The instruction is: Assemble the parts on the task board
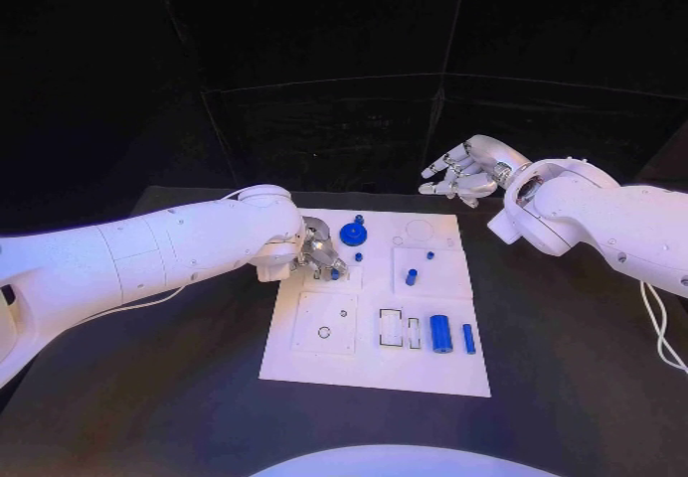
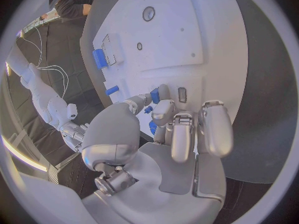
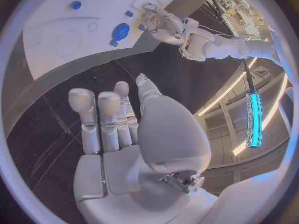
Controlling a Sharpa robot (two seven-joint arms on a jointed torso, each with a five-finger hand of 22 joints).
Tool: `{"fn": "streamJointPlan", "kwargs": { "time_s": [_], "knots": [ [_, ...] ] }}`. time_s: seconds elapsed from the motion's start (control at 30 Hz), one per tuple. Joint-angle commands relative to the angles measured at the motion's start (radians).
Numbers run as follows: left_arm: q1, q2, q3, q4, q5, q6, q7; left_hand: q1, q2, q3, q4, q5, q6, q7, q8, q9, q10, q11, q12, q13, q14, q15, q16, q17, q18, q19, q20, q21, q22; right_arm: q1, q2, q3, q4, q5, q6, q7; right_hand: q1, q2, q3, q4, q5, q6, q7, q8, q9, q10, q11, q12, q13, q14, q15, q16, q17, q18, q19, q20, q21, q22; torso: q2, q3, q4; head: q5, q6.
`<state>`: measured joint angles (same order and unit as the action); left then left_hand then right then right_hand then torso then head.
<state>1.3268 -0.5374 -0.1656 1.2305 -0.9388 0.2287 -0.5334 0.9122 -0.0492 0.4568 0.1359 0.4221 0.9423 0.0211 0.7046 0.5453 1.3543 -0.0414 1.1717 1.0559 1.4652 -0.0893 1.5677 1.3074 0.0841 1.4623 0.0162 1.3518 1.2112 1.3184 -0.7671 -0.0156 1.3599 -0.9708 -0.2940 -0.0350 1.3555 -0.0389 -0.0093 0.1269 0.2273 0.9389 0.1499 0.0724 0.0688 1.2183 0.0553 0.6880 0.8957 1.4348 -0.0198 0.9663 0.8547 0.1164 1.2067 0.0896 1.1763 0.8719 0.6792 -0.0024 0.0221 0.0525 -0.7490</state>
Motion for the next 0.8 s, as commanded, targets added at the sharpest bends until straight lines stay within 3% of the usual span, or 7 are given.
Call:
{"fn": "streamJointPlan", "kwargs": {
  "time_s": [0.03, 0.1, 0.3, 0.5, 0.63, 0.8],
  "knots": [
    [0.001, 0.002, 0.001, 0.0, 0.001, 0.011, 0.006, -0.004, -0.001, -0.042, 0.01, -0.005, 0.005, 0.004, -0.006, -0.002, 0.005, -0.002, 0.006, 0.003, 0.106, -0.009, 0.003, 0.263, -0.013, 0.002, -0.003, 0.003, 0.001, 0.002, 0.002, 0.001, 0.0, -0.003, 0.003, 0.01, -0.005, 0.001, -0.005, 0.002, 0.008, -0.009, 0.001, -0.001, 0.0, -0.003, 0.003, -0.005, -0.002, 0.006, 0.0, -0.006, -0.002, 0.018, 0.006, 0.0, -0.006, -0.003, 0.0, 0.0002, 0.0004, -0.001, -0.003],
    [0.001, 0.002, 0.001, 0.0, 0.001, 0.011, 0.006, 0.0, -0.001, -0.072, 0.016, -0.01, 0.007, 0.003, -0.008, -0.003, 0.006, -0.002, 0.007, 0.004, 0.106, -0.009, 0.003, 0.263, -0.013, 0.002, -0.005, 0.003, 0.003, 0.002, 0.002, 0.001, 0.0, -0.003, 0.003, 0.01, -0.005, 0.001, -0.005, 0.002, 0.008, -0.009, 0.001, -0.001, 0.0, -0.003, 0.003, -0.005, -0.002, 0.006, 0.0, -0.006, -0.002, 0.018, 0.006, 0.0, -0.006, -0.003, 0.0, 0.0004, 0.0003, -0.001, -0.004],
    [0.001, 0.001, 0.001, 0.001, 0.001, 0.001, 0.008, 0.014, 0.007, -0.145, 0.038, -0.107, 0.013, 0.002, -0.015, -0.006, 0.006, -0.003, 0.007, 0.005, 0.106, -0.009, 0.003, 0.263, -0.013, 0.002, -0.005, 0.002, 0.003, 0.002, 0.002, 0.001, 0.0, -0.003, 0.001, 0.01, -0.008, 0.0, -0.008, 0.005, 0.011, -0.01, 0.001, -0.001, 0.0, -0.004, 0.004, -0.006, -0.003, 0.006, 0.001, -0.007, -0.002, 0.018, 0.006, 0.0, -0.008, -0.004, 0.0, -0.0005, 0.0005, -0.001, -0.004],
    [0.002, -0.004, 0.001, 0.009, 0.001, -0.01, 0.011, 0.031, 0.015, -0.191, 0.058, -0.158, 0.015, 0.002, -0.019, -0.008, 0.005, -0.003, 0.007, 0.006, 0.106, -0.01, 0.003, 0.263, -0.012, 0.002, -0.005, 0.0, 0.003, 0.002, 0.002, 0.001, -0.001, -0.003, -0.001, 0.01, -0.01, -0.001, -0.01, 0.006, 0.011, -0.011, 0.001, -0.002, 0.0, -0.004, 0.004, -0.006, -0.003, 0.006, 0.001, -0.009, -0.003, 0.018, 0.006, 0.0, -0.008, -0.005, 0.001, -0.0007, 0.0009, -0.003, -0.001],
    [0.007, -0.017, 0.002, 0.022, 0.001, -0.012, 0.01, 0.053, 0.018, -0.231, 0.07, -0.22, 0.017, 0.001, -0.021, -0.008, 0.006, -0.003, 0.008, 0.008, 0.106, -0.01, 0.003, 0.263, -0.013, 0.003, -0.006, 0.001, 0.007, 0.002, 0.001, 0.001, -0.001, -0.003, -0.001, 0.01, -0.013, -0.001, -0.013, 0.009, 0.012, -0.013, 0.001, -0.002, 0.0, -0.004, 0.004, -0.006, -0.003, 0.006, 0.001, -0.011, -0.003, 0.018, 0.006, 0.0, -0.01, -0.006, 0.0, -0.0004, -0.0001, -0.002, -0.001],
    [0.016, -0.034, 0.004, 0.035, 0.001, -0.011, 0.006, 0.061, 0.018, -0.241, 0.072, -0.229, 0.018, 0.001, -0.021, -0.007, 0.007, -0.004, 0.01, 0.009, 0.106, -0.01, 0.003, 0.263, -0.013, 0.004, -0.006, 0.003, 0.01, 0.002, 0.0, 0.001, -0.002, -0.003, -0.002, 0.01, -0.014, -0.001, -0.014, 0.01, 0.011, -0.013, 0.002, -0.003, -0.001, -0.004, 0.004, -0.006, -0.004, 0.006, 0.001, -0.011, -0.003, 0.018, 0.006, 0.0, -0.01, -0.006, -0.001, -0.0003, 0.0, -0.003, 0.001]
  ]
}}
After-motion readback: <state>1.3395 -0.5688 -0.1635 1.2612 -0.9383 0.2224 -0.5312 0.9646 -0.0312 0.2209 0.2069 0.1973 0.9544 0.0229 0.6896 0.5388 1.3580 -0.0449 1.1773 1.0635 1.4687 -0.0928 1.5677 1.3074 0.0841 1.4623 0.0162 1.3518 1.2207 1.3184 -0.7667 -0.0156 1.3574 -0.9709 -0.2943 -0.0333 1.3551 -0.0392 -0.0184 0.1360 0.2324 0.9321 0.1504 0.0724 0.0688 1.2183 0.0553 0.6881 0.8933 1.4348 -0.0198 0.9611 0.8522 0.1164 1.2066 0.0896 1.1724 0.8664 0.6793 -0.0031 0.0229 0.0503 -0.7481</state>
